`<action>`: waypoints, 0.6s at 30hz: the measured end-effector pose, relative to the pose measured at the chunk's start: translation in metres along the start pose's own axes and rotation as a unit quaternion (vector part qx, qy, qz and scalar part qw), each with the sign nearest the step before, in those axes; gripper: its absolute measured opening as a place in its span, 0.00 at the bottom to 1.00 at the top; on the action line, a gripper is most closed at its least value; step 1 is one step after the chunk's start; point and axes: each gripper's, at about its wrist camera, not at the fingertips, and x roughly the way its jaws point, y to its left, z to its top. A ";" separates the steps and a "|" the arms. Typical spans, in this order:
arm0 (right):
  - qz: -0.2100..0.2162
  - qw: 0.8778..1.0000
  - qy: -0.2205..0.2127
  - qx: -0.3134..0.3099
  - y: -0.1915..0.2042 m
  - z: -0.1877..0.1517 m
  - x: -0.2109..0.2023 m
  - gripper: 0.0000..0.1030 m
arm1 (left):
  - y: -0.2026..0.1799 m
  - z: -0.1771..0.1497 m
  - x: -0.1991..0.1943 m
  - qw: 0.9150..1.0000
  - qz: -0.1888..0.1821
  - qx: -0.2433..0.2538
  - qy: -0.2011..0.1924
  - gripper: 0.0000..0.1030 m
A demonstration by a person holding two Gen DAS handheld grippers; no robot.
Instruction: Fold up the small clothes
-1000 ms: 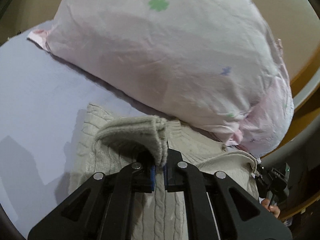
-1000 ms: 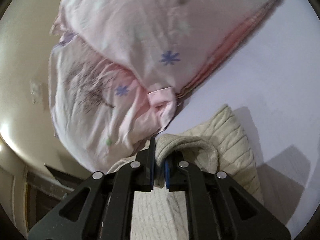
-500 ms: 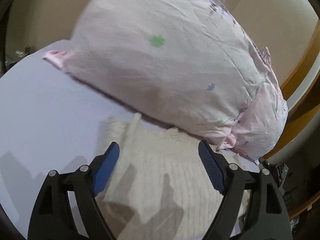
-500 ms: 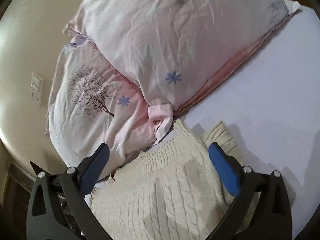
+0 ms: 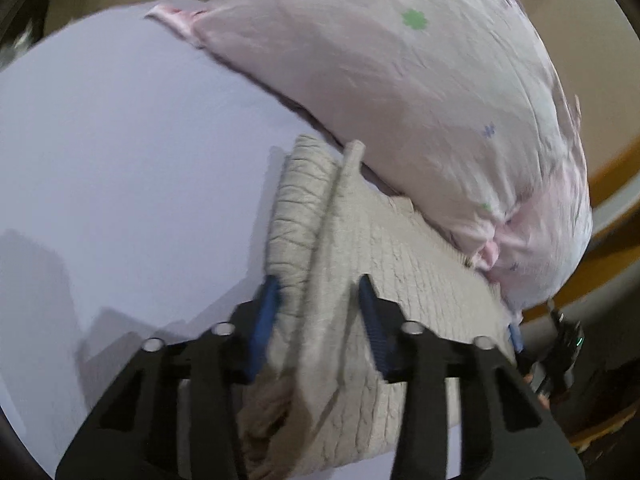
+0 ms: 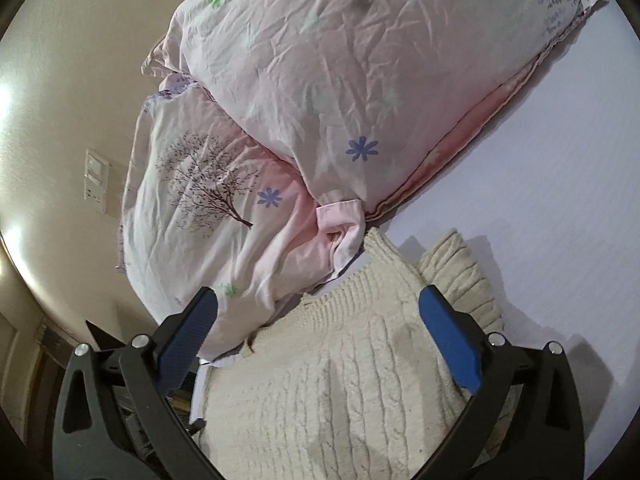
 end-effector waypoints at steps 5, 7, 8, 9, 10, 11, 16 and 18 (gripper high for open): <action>0.027 1.000 0.009 0.006 0.001 0.002 -0.002 0.98 | 0.010 -0.009 -0.001 0.998 -0.033 -0.051 0.001 0.16; 0.035 0.999 0.009 0.002 0.001 0.004 -0.005 0.98 | 0.003 -0.009 -0.005 0.997 -0.048 -0.057 -0.002 0.13; 0.037 0.999 0.007 -0.002 0.002 0.006 -0.008 0.98 | -0.004 -0.009 -0.007 0.996 -0.066 -0.058 -0.005 0.13; 0.037 0.999 0.003 -0.004 0.002 0.007 -0.011 0.98 | -0.015 -0.007 -0.011 0.995 -0.086 -0.051 -0.008 0.13; 0.039 0.999 0.000 -0.004 0.001 0.008 -0.013 0.98 | -0.031 -0.005 -0.015 0.993 -0.107 -0.038 -0.012 0.13; 0.044 0.999 -0.007 -0.002 0.000 0.010 -0.018 0.98 | -0.050 -0.003 -0.017 0.993 -0.116 -0.021 -0.014 0.13; 0.059 0.998 -0.029 0.003 -0.001 0.016 -0.033 0.98 | -0.158 -0.005 -0.008 0.980 -0.186 0.066 -0.001 0.12; 0.056 0.998 -0.033 -0.003 0.001 0.018 -0.036 0.98 | -0.210 -0.022 0.016 0.969 -0.224 0.095 0.035 0.12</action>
